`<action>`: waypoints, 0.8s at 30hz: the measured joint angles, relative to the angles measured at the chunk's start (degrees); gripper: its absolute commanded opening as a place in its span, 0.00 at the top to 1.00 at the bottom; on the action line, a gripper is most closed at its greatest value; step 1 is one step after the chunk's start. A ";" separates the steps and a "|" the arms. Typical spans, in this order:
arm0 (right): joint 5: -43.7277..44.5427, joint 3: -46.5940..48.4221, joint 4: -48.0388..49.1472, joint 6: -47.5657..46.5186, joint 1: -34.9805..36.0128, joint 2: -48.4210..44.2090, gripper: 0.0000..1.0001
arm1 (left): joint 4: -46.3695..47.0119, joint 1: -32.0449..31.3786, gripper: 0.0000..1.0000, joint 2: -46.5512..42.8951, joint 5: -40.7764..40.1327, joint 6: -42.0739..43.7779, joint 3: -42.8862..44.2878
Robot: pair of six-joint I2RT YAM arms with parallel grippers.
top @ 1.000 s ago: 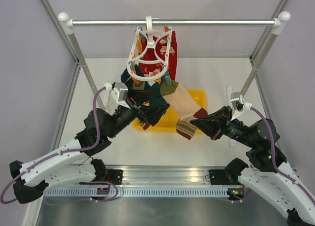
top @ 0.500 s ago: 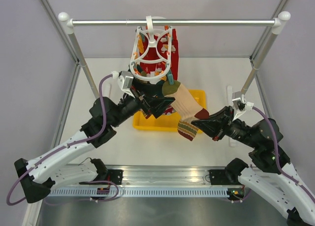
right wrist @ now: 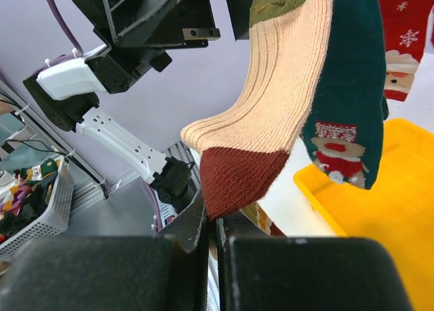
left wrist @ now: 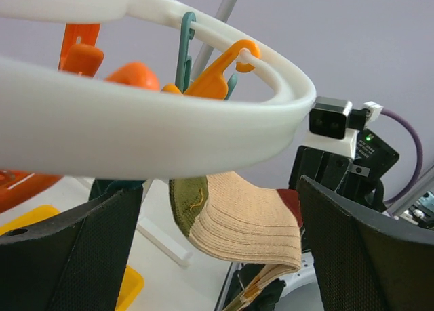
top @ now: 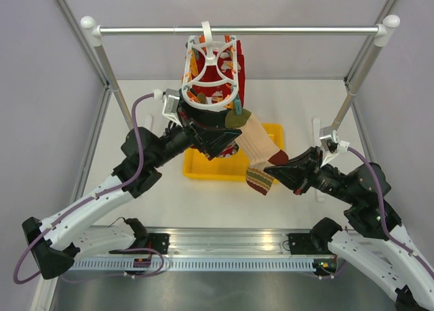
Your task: Remove the socks clipped to the hanger
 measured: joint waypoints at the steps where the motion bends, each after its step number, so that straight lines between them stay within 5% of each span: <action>1: -0.02 0.00 -0.09 -0.04 0.00 0.00 0.99 | 0.31 0.22 0.05 0.02 0.39 -0.44 0.22; 15: -0.17 0.00 -0.50 -0.07 0.00 0.00 0.99 | 8.50 3.23 0.12 2.19 7.50 -6.95 0.31; 24: -0.26 0.07 -0.52 -0.04 0.00 0.07 0.99 | 9.97 3.32 0.05 1.27 8.90 -7.48 -1.51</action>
